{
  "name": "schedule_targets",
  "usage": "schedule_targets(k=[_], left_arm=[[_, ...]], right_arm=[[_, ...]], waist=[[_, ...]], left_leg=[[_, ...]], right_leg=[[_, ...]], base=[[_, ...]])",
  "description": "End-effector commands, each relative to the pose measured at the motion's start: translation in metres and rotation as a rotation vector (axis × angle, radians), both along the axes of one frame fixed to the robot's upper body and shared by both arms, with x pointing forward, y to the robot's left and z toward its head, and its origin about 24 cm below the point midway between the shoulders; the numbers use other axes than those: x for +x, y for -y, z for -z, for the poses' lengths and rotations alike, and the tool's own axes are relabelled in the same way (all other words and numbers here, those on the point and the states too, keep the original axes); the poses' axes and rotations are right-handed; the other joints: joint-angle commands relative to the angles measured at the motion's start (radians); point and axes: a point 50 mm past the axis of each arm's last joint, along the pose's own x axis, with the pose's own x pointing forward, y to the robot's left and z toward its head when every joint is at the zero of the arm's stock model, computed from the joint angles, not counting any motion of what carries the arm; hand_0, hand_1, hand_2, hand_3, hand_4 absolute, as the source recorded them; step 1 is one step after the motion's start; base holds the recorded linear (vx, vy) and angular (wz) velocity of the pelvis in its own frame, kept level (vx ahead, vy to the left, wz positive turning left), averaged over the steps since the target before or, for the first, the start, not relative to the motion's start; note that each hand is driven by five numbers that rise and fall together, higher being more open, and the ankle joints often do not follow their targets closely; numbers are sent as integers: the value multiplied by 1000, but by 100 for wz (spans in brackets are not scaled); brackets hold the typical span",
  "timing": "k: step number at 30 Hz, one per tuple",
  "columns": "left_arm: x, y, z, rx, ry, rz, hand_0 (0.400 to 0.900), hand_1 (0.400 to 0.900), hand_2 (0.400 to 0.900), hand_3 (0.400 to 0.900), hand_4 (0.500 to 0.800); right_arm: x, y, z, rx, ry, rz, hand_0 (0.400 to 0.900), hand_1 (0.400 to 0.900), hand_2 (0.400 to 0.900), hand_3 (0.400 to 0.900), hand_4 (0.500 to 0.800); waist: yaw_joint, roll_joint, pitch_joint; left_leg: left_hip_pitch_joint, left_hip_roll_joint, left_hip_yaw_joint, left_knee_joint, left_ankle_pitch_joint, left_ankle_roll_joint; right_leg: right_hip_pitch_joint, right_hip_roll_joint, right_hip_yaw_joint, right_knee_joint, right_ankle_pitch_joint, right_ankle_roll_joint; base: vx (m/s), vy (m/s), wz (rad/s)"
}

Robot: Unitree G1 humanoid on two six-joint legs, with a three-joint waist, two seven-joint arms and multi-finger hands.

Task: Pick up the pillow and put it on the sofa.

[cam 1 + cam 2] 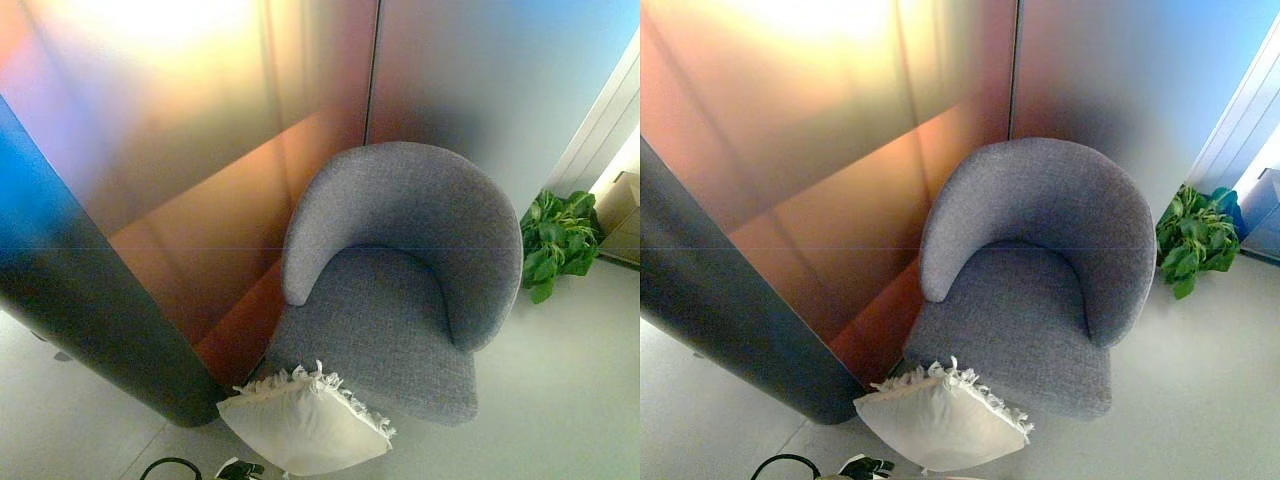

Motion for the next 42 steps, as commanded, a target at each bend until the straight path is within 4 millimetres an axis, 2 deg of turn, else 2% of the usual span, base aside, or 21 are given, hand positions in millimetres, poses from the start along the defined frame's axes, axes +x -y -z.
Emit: schedule_targets(k=[1, 8, 13, 21, 27, 29, 32, 35, 42], left_arm=[[3, -14, -1, 79, -36, 51, 900, 900, 900, 900, 800], [2, -11, -1, 53, -45, 65, 900, 900, 900, 900, 800], [11, -15, -4, 83, 18, 70, 900, 900, 900, 900, 800], [37, -38, -17, 187, 109, 147, 900, 900, 900, 900, 800], [46, -44, -22, 230, 157, 209, 900, 900, 900, 900, 800], [57, -43, -26, 238, 197, 228, 900, 900, 900, 900, 800], [87, -41, -39, 252, 298, 215, 900, 900, 900, 900, 800], [120, -44, -58, 254, 378, 196, 900, 900, 900, 900, 800], [174, -54, -100, 296, 542, 181, 900, 900, 900, 900, 800]], right_arm=[[15, -39, 5, 118, -9, -21, 900, 900, 900, 900, 800], [16, -38, 5, 118, -6, -18, 900, 900, 900, 900, 800], [18, -36, 4, 116, -12, -31, 900, 900, 900, 900, 800], [23, -14, -2, 86, -22, -38, 900, 900, 900, 900, 800], [15, 1, -5, 56, -70, -26, 900, 900, 900, 900, 800], [18, 5, -7, 40, -74, -26, 900, 900, 900, 900, 800], [38, 12, -13, 17, -30, -27, 900, 900, 900, 900, 800], [61, 14, -19, 9, 21, -19, 900, 900, 900, 900, 800], [98, 13, -31, -8, 120, 39, 900, 900, 900, 900, 800]], waist=[[12, -29, 30], [13, -30, 35], [9, -28, 42], [-9, 3, 58], [-29, 28, 59], [-37, 37, 69], [-57, 55, 116], [-75, 67, 167], [-97, 77, 254]], left_leg=[[37, -71, 24, -4, -77, 23], [37, -70, 26, -4, -77, 24], [34, -70, 27, -4, -75, 24], [26, -69, 39, -4, -68, 17], [19, -74, 49, -4, -67, 11], [3, -74, 54, -4, -62, 10], [-48, -77, 65, -4, -47, 9], [-93, -82, 70, -4, -36, 10], [-173, -85, 68, -4, -9, 6]], right_leg=[[-21, -8, 20, 0, 36, 69], [-23, -9, 20, 2, 36, 70], [-29, -9, 28, 3, 38, 70], [-44, -22, 23, 4, 43, 76], [-58, -33, 30, -2, 50, 84], [-80, -38, 36, 0, 56, 86], [-144, -46, 57, 8, 71, 88], [-196, -49, 78, 9, 86, 90], [-282, -45, 118, 11, 110, 98]], base=[[0, 0, 0], [0, 0, 0], [0, 0, 0], [24, 39, -4], [97, 63, -9], [-8, 83, -15], [-201, 131, -16], [-185, 65, -10], [-121, 7, -11]])
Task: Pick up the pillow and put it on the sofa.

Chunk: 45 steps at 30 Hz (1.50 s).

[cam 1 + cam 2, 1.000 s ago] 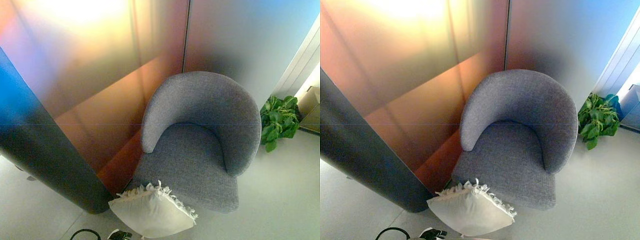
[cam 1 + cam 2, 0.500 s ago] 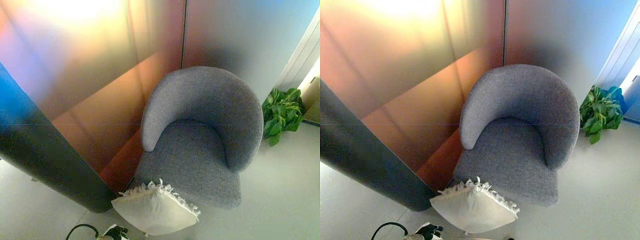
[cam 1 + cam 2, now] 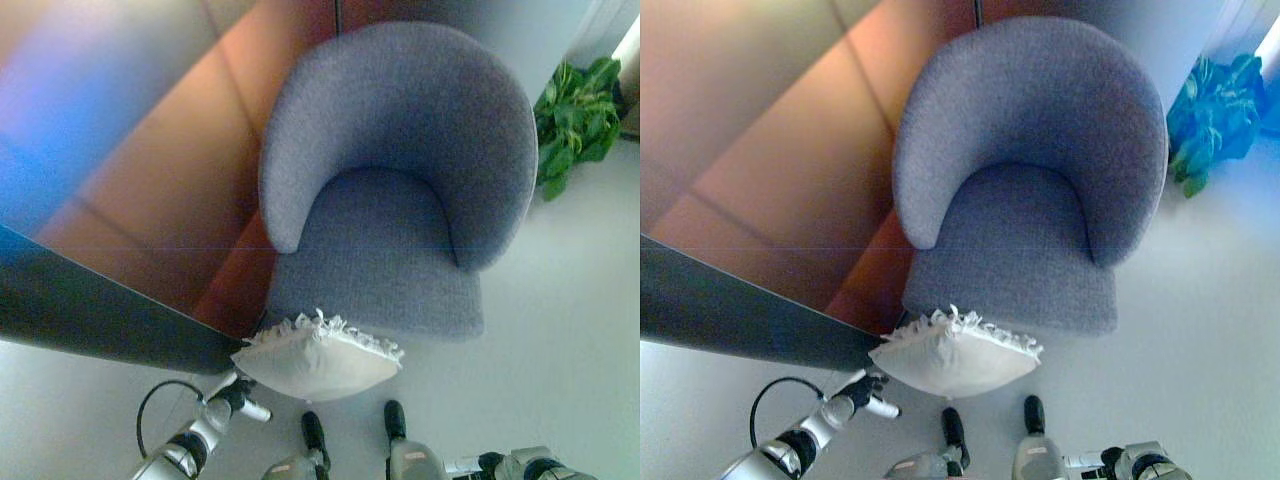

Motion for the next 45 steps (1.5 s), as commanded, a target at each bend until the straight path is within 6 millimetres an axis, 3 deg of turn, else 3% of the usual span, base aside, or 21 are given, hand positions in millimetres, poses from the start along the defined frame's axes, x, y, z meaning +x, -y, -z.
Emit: schedule_targets(k=[1, 7, 21, 28, 45], left_arm=[[45, -31, -43, 79, 162, -67, 900, 900, 900, 900, 800], [85, -42, -89, 101, 297, -83, 900, 900, 900, 900, 800], [132, -43, -157, 1, 492, -170, 900, 900, 900, 900, 800], [148, -37, -184, -4, 550, -172, 900, 900, 900, 900, 800], [173, -16, -237, -38, 666, -108, 900, 900, 900, 900, 800]], right_arm=[[24, -27, 0, 59, 5, -3, 900, 900, 900, 900, 800], [56, -30, -13, 64, 94, -20, 900, 900, 900, 900, 800], [103, -35, -40, 93, 208, -2, 900, 900, 900, 900, 800], [119, -41, -48, 74, 288, 14, 900, 900, 900, 900, 800], [148, -30, -75, 58, 396, 10, 900, 900, 900, 900, 800]], waist=[[-14, -39, 63], [-19, -50, 131], [-34, -61, 226], [-44, -66, 259], [-62, -74, 260]], left_leg=[[1, -64, 3, -5, -53, -28], [-60, -64, 4, -5, -34, -38], [-171, -63, -4, -5, 14, -61], [-202, -59, 2, -5, 27, -64], [-345, -39, 19, -5, 72, -84]], right_leg=[[-71, -20, 47, 9, 33, 80], [-124, -12, 79, 9, 45, 81], [-234, 8, 91, 19, 78, 64], [-269, 16, 93, 25, 89, 60], [-413, 48, 113, 32, 119, 57]], base=[[-117, 0, -14], [-90, -9, -15], [-42, 12, -2], [-34, -4, 2], [-9, -10, 0]])
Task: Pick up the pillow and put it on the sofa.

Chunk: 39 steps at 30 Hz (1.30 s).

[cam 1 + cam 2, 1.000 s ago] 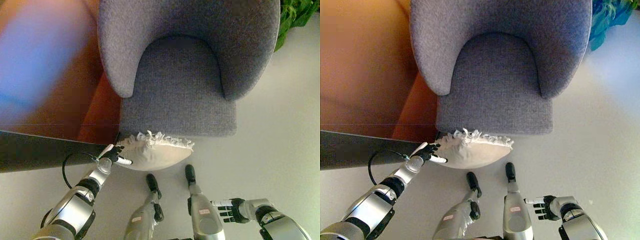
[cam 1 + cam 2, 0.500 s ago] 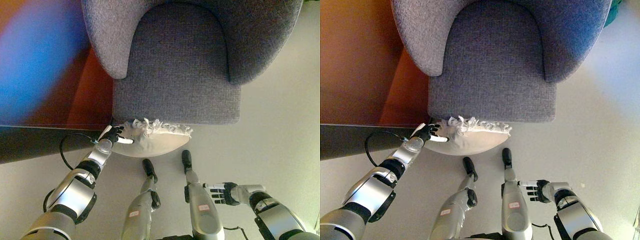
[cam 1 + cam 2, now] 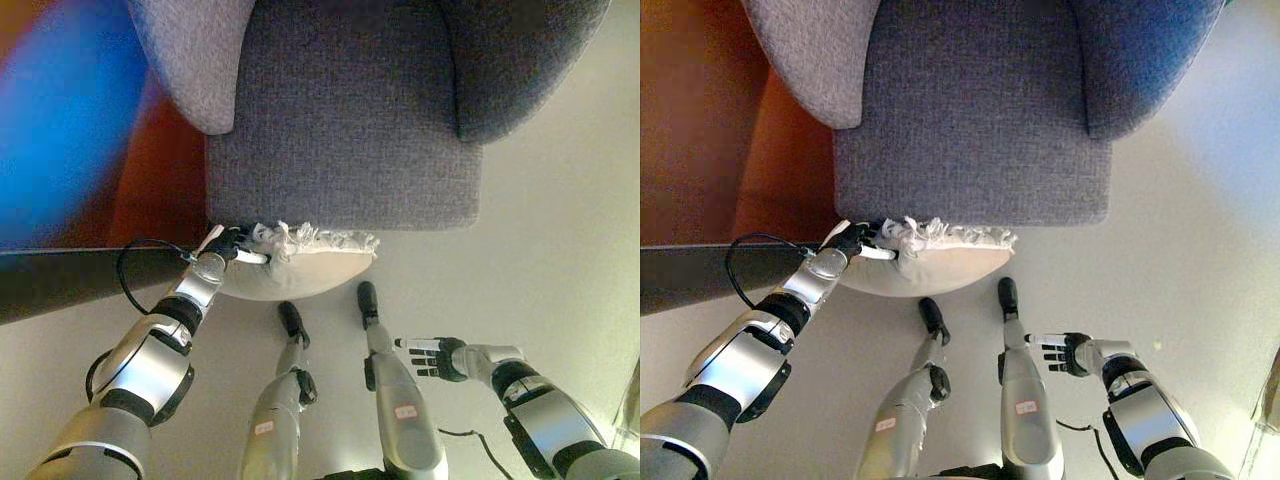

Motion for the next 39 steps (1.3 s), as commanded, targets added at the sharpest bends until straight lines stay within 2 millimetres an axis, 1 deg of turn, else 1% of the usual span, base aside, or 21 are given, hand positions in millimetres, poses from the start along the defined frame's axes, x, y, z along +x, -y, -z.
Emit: schedule_targets(k=[1, 3, 6, 9, 11, 14, 18, 20, 21, 22, 23, 29, 39], left_arm=[[18, -12, -58, 12, 147, -40, 900, 900, 900, 900, 800], [21, -8, -63, 7, 149, -25, 900, 900, 900, 900, 800], [21, -1, -61, -13, 138, -27, 900, 900, 900, 900, 800], [18, -1, -48, -47, 101, -27, 900, 900, 900, 900, 800], [14, 1, -34, -77, 78, -29, 900, 900, 900, 900, 800], [12, 1, -25, -105, 67, -32, 900, 900, 900, 900, 800], [13, 5, -26, -117, 84, -24, 900, 900, 900, 900, 800], [15, 9, -31, -122, 97, -17, 900, 900, 900, 900, 800], [16, 10, -34, -121, 108, -14, 757, 757, 757, 757, 714], [18, 12, -37, -118, 119, -7, 631, 631, 631, 631, 639], [19, 14, -41, -114, 127, 5, 400, 400, 400, 400, 500], [21, 12, -51, -119, 169, 5, 400, 400, 400, 400, 500], [20, 9, -48, -130, 168, 7, 400, 400, 400, 400, 500]], right_arm=[[3, 10, -7, -24, -5, 23, 900, 900, 900, 900, 800], [4, 7, -7, -20, 1, 20, 900, 900, 900, 900, 800], [4, 2, -4, -8, 10, 20, 900, 900, 900, 900, 800], [4, -1, -3, 1, 17, 18, 900, 900, 900, 900, 800], [6, -2, -4, 8, 19, 17, 900, 900, 900, 900, 800], [9, -1, -8, 10, 26, 13, 900, 900, 900, 900, 800], [14, -1, -13, 11, 35, 17, 900, 900, 900, 900, 800], [16, -1, -15, 11, 38, 24, 900, 900, 900, 900, 800], [17, -1, -16, 12, 40, 26, 900, 900, 900, 900, 800], [18, -1, -17, 11, 42, 27, 900, 900, 900, 900, 800], [19, -2, -17, 11, 44, 31, 900, 900, 900, 900, 800], [20, -1, -19, 13, 52, 34, 900, 900, 900, 900, 800], [21, 1, -20, 23, 61, 26, 900, 900, 900, 900, 800]], waist=[[-9, -18, 21], [-7, -20, 21], [-1, -26, 21], [5, -31, 21], [9, -35, 21], [10, -39, 21], [9, -41, 21], [10, -42, 21], [11, -42, 21], [11, -42, 21], [13, -43, 21], [20, -47, 21], [24, -47, 21]], left_leg=[[-35, -30, -19, -6, 15, -97], [-49, -28, -20, -6, 15, -98], [-55, -30, -30, -6, 14, -96], [-55, -29, -36, -6, 14, -95], [-55, -30, -37, -6, 19, -97], [-59, -27, -31, -6, 23, -101], [-76, -23, -24, -6, 26, -104], [-94, -21, -21, -6, 29, -104], [-102, -21, -21, -6, 30, -103], [-110, -21, -22, -6, 31, -103], [-119, -21, -23, -6, 31, -103], [-135, -19, -35, -6, 36, -104], [-112, -16, -39, -6, 35, -109]], right_leg=[[-79, 46, 58, 31, 32, 68], [-92, 42, 52, 28, 34, 69], [-99, 37, 40, 30, 35, 71], [-101, 35, 33, 36, 34, 74], [-101, 36, 34, 39, 37, 75], [-105, 37, 38, 37, 40, 77], [-120, 39, 42, 30, 46, 78], [-137, 40, 41, 28, 50, 79], [-145, 40, 40, 28, 51, 80], [-153, 40, 39, 28, 52, 80], [-161, 39, 36, 27, 54, 80], [-174, 38, 25, 30, 54, 81], [-148, 34, 22, 26, 52, 83]], base=[[-52, -38, 3], [-57, -60, 5], [-42, -68, 6], [-32, -47, 4], [0, 0, 0], [0, 0, 0], [-5, -12, 3], [-10, -37, 3], [-19, -36, 1], [-26, -42, 2], [-23, -35, 2], [-10, -37, -1], [0, 0, 0]])
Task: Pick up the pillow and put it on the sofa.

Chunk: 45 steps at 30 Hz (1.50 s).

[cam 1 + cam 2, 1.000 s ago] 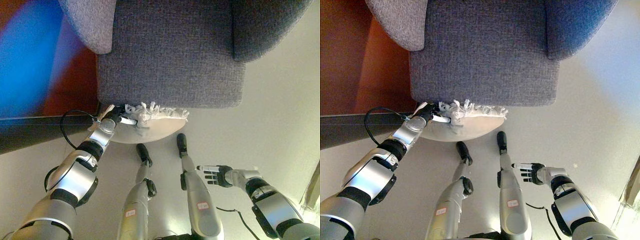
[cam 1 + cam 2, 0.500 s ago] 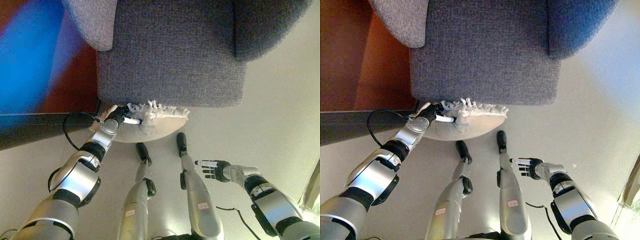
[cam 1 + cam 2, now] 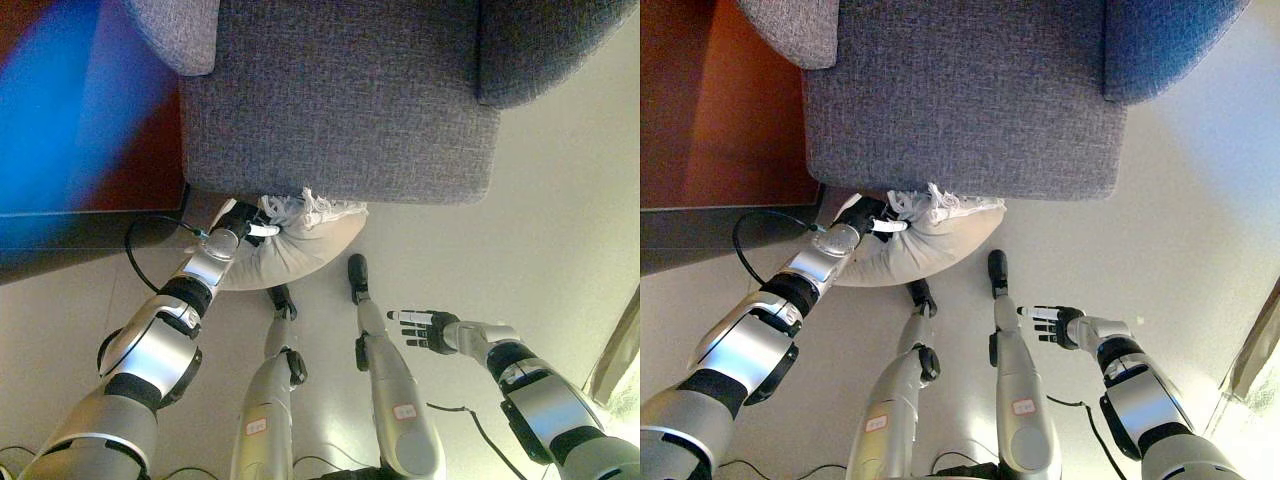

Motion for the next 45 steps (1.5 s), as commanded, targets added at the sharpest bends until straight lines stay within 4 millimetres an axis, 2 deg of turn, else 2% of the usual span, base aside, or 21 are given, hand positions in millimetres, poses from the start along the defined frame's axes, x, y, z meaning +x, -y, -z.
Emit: schedule_targets(k=[1, 8, 16, 17, 19, 22, 30, 37, 39, 41, 45], left_arm=[[6, -13, -23, -31, 74, -37, 400, 400, 400, 400, 500], [5, -13, -20, -30, 55, -24, 400, 400, 400, 400, 500], [-4, -22, 1, 11, -1, -10, 400, 400, 400, 400, 500], [-6, -23, 5, 15, -3, -7, 400, 400, 400, 400, 500], [-14, -27, 19, 17, -30, 2, 400, 400, 400, 400, 500], [-20, -30, 27, 27, -57, 12, 400, 400, 400, 400, 500], [-38, -31, 51, 38, -141, 79, 400, 400, 400, 400, 500], [-54, -33, 62, 102, -201, 199, 400, 400, 400, 400, 500], [-58, -36, 62, 107, -208, 223, 400, 400, 400, 400, 500], [-57, -38, 54, 132, -200, 261, 400, 400, 400, 400, 500], [-52, -43, 34, 162, -173, 302, 400, 400, 400, 400, 500]], right_arm=[[-10, 15, 4, -14, -67, 36, 900, 900, 900, 900, 800], [-16, 14, 10, -6, -80, 41, 900, 900, 900, 900, 800], [-34, 16, 28, 16, -103, 63, 900, 900, 900, 900, 800], [-40, 18, 33, 15, -105, 64, 900, 900, 900, 900, 800], [-72, 25, 56, 5, -136, 67, 900, 900, 900, 900, 800], [-101, 30, 73, -14, -160, 72, 900, 900, 900, 900, 800], [-149, 45, 91, -59, -279, 153, 900, 900, 900, 900, 800], [-187, 50, 103, -65, -400, 229, 900, 900, 900, 900, 800], [-201, 51, 106, -68, -440, 249, 900, 900, 900, 900, 800], [-211, 52, 108, -61, -460, 270, 900, 900, 900, 900, 800], [-219, 52, 110, -53, -481, 298, 900, 900, 900, 900, 800]], waist=[[24, -16, 14], [26, -18, 14], [30, -24, 14], [31, -22, 12], [26, -12, -29], [13, 0, -78], [11, 69, -224], [28, 99, -349], [31, 103, -380], [33, 103, -403], [36, 99, -436]], left_leg=[[29, -21, -18, -6, -11, -117], [77, -24, -26, -6, -23, -114], [263, -30, -48, -6, -78, -105], [285, -31, -50, -6, -85, -103], [329, -36, -49, -6, -104, -97], [392, -44, -38, -6, -129, -91], [516, -54, -21, -6, -154, -88], [607, -57, -18, -6, -180, -80], [632, -57, -18, -6, -188, -77], [654, -56, -18, -6, -196, -74], [685, -52, -21, -6, -210, -71]], right_leg=[[-15, 32, 36, 19, 18, 87], [34, 23, 20, 18, 7, 88], [215, 7, 0, 23, -37, 90], [235, 6, 2, 29, -46, 91], [274, 2, 8, 35, -68, 92], [342, -7, 14, 25, -86, 97], [476, -16, -9, 18, -116, 86], [575, -9, -29, 10, -142, 76], [601, -6, -32, 8, -149, 75], [626, -3, -35, 7, -154, 74], [656, 4, -35, 5, -160, 76]], base=[[0, 0, 0], [-1, -3, 0], [12, -23, 4], [30, 18, -3], [78, 42, 0], [87, 45, 6], [149, 33, 14], [154, -11, 7], [134, -18, 8], [86, -36, 8], [54, -41, 3]])
